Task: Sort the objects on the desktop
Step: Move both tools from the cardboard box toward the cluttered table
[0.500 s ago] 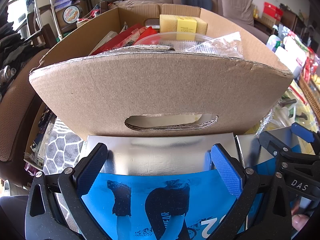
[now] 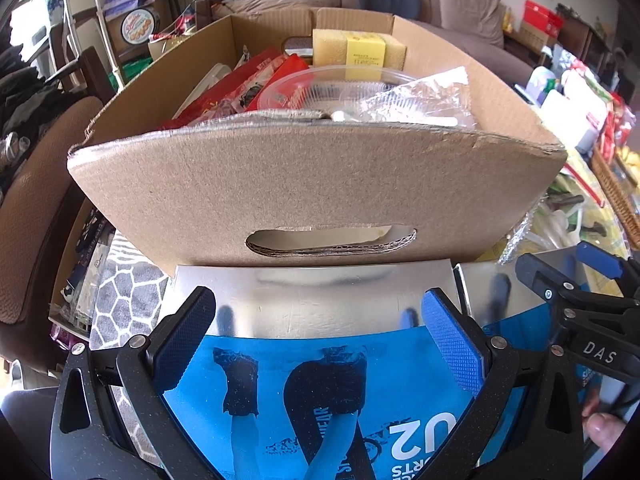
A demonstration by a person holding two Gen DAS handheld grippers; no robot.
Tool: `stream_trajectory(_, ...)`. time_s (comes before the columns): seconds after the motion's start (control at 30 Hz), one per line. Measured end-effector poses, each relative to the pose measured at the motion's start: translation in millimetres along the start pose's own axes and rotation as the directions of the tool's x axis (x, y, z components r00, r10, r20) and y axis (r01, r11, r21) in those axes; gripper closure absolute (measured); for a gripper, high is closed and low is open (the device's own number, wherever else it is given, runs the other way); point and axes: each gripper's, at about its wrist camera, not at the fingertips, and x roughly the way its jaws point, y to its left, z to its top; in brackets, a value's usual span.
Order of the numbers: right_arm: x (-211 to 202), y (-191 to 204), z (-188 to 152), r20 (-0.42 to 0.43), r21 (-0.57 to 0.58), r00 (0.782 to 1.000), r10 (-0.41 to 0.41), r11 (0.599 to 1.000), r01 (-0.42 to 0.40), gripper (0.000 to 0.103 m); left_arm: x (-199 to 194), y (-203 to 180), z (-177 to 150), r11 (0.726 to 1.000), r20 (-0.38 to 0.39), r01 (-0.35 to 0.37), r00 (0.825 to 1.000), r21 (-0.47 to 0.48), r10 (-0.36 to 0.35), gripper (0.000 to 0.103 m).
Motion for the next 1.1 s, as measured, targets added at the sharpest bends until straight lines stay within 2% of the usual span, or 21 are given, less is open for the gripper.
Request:
stream_trajectory(0.13,-20.4,-24.1,8.5,0.041,0.046,0.999,0.008,0.999,-0.01,0.0,-21.5,-7.1,9.1,0.999,0.052,0.028,0.998,0.023,-0.029,0.0)
stream_trajectory(0.23,-44.1,-46.7,19.1,0.089,0.053,0.996,-0.021,0.998,0.017,0.0,-37.9,-19.0,18.3,0.997,0.085,0.05,0.995,0.06,-0.054,0.0)
stream_trajectory(0.37,-64.8,-93.0,33.3,0.081,0.097,0.996,-0.022,0.995,0.014,0.0,-55.4,-45.2,29.8,0.986,0.112,0.1,0.987,0.131,-0.115,0.0)
stream_trajectory(0.57,-87.0,-153.4,37.3,0.088,0.156,0.995,-0.048,0.987,0.034,0.0,-58.9,-100.5,39.4,0.954,0.104,0.146,0.978,0.261,-0.178,0.0)
stream_trajectory(0.9,-86.1,-198.5,30.4,0.057,0.146,0.995,-0.078,0.987,0.069,0.0,-47.4,-169.6,69.0,0.891,0.067,0.165,0.975,0.424,-0.212,0.0)
stream_trajectory(1.0,-82.2,-209.1,28.1,0.047,0.154,0.998,-0.05,0.987,0.043,0.0,-42.8,-181.3,73.1,0.871,0.037,0.215,0.966,0.442,-0.257,0.0)
stream_trajectory(1.1,-74.9,-216.2,22.3,0.033,0.163,0.999,0.015,0.986,-0.021,0.0,-36.0,-191.6,72.8,0.869,0.011,0.236,0.963,0.435,-0.268,0.0)
